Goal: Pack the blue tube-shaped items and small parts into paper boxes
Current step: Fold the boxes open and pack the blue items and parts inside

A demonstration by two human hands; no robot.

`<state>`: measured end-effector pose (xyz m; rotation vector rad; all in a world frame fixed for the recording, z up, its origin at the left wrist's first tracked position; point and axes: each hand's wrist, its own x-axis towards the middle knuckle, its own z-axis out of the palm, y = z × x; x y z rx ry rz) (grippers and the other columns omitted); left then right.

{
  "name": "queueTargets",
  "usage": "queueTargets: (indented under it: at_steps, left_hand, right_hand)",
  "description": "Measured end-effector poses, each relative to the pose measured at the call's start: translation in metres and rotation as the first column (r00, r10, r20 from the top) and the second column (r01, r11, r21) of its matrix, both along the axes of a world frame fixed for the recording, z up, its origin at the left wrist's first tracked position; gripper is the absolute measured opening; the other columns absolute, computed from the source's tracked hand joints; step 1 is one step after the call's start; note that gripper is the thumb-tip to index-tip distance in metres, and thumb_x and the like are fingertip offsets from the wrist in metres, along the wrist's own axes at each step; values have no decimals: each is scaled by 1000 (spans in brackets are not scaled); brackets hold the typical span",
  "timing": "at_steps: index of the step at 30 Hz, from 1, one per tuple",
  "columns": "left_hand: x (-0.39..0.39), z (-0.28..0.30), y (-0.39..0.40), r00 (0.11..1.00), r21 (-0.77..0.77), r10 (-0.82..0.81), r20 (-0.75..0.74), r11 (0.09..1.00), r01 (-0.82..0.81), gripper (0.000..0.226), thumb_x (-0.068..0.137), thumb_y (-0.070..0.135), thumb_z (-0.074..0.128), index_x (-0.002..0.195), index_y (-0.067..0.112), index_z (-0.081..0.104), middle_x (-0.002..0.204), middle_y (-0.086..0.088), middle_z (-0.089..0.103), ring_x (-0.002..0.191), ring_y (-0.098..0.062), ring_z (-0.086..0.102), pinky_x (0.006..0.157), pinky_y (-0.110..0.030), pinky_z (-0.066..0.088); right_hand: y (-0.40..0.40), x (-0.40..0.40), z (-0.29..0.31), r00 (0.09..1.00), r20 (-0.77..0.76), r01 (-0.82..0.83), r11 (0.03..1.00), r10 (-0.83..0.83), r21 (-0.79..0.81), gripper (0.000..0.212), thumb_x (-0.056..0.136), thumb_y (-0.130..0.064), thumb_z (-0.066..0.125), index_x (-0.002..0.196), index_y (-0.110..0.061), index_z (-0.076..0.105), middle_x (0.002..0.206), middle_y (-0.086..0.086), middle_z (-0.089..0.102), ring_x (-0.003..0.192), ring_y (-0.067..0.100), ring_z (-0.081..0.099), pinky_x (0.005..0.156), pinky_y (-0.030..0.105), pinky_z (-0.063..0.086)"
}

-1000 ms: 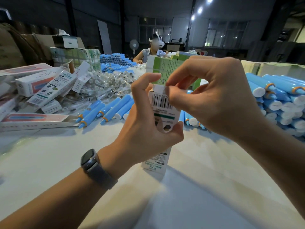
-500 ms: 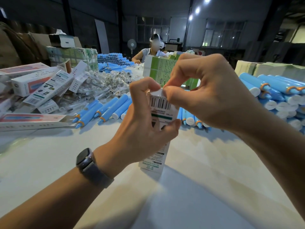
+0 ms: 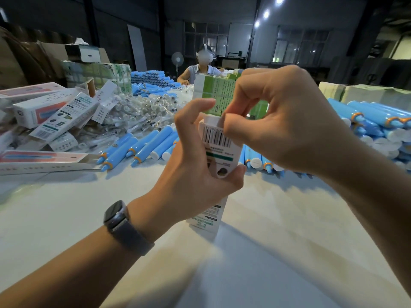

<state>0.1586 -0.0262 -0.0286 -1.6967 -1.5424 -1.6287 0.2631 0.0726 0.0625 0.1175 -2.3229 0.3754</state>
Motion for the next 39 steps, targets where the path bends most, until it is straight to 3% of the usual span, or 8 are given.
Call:
queueTargets:
  at_steps: [2, 8, 12, 16, 20, 31, 35, 39]
  left_hand:
    - [1, 0, 0, 1000, 1, 6, 5, 1000, -6, 68, 76, 7, 72, 113, 38, 23, 94, 3, 49, 65, -17, 60, 55, -23, 53]
    - [-1, -1, -5, 997, -3, 26, 71, 1000, -26, 54, 80, 29, 65, 104, 35, 18, 93, -6, 51, 64, -22, 62, 55, -39, 55]
    - [-3, -2, -4, 996, 11, 23, 90, 1000, -24, 59, 80, 23, 70, 103, 37, 18, 97, -11, 54, 67, -22, 66, 57, -28, 58]
    - [-5, -3, -2, 992, 4, 45, 118, 999, -46, 60, 79, 14, 71, 104, 35, 21, 91, -4, 53, 64, -18, 64, 55, -18, 52]
    - [-4, -3, -2, 990, 10, 61, 130, 998, -63, 59, 78, 15, 72, 103, 34, 22, 92, -8, 57, 65, -20, 64, 55, -23, 55]
    - [-5, -8, -1, 995, 16, 55, 83, 998, -57, 59, 82, 13, 72, 110, 32, 23, 101, 9, 53, 75, -11, 66, 67, -14, 51]
    - [-9, -8, -3, 996, 35, -12, 83, 999, 9, 37, 89, 17, 51, 108, 35, 25, 86, 7, 51, 69, -17, 58, 57, -27, 51]
    - [-19, -9, -2, 989, 58, -13, 146, 998, 4, 30, 95, 26, 47, 106, 50, 33, 90, 20, 54, 79, -10, 59, 62, -27, 51]
  right_hand:
    - [4, 0, 1, 998, 44, -45, 999, 46, -8, 15, 77, -32, 62, 62, -29, 59, 68, -13, 56, 68, 7, 55, 63, 22, 45]
    - [14, -10, -13, 961, 54, -256, 946, 271, -198, 9, 83, -23, 69, 75, -20, 66, 84, 0, 56, 81, 10, 57, 65, 24, 49]
    - [18, -14, -24, 944, -2, -319, 910, 330, -266, 12, 80, -13, 77, 91, -15, 71, 90, 1, 54, 90, 21, 57, 57, 49, 54]
    - [19, -17, -26, 938, -35, -340, 898, 345, -279, 17, 79, -18, 75, 95, -14, 71, 89, 1, 54, 88, 12, 55, 73, 34, 55]
    - [21, -13, -26, 933, -11, -348, 897, 359, -273, 18, 79, -20, 73, 96, -13, 71, 93, 6, 56, 91, 16, 56, 65, 34, 56]
    - [18, -19, -45, 976, -137, -198, 944, 167, -266, 10, 85, -16, 75, 93, -18, 70, 97, -1, 61, 88, 18, 63, 58, 29, 53]
    - [19, -20, -44, 979, -161, -160, 963, 127, -216, 9, 85, -23, 75, 91, -16, 74, 95, -3, 58, 88, 19, 63, 54, 35, 51]
    - [19, -22, -52, 988, -148, 33, 993, -49, -112, 30, 88, -34, 70, 114, -19, 72, 104, -4, 50, 89, 14, 55, 65, 32, 47]
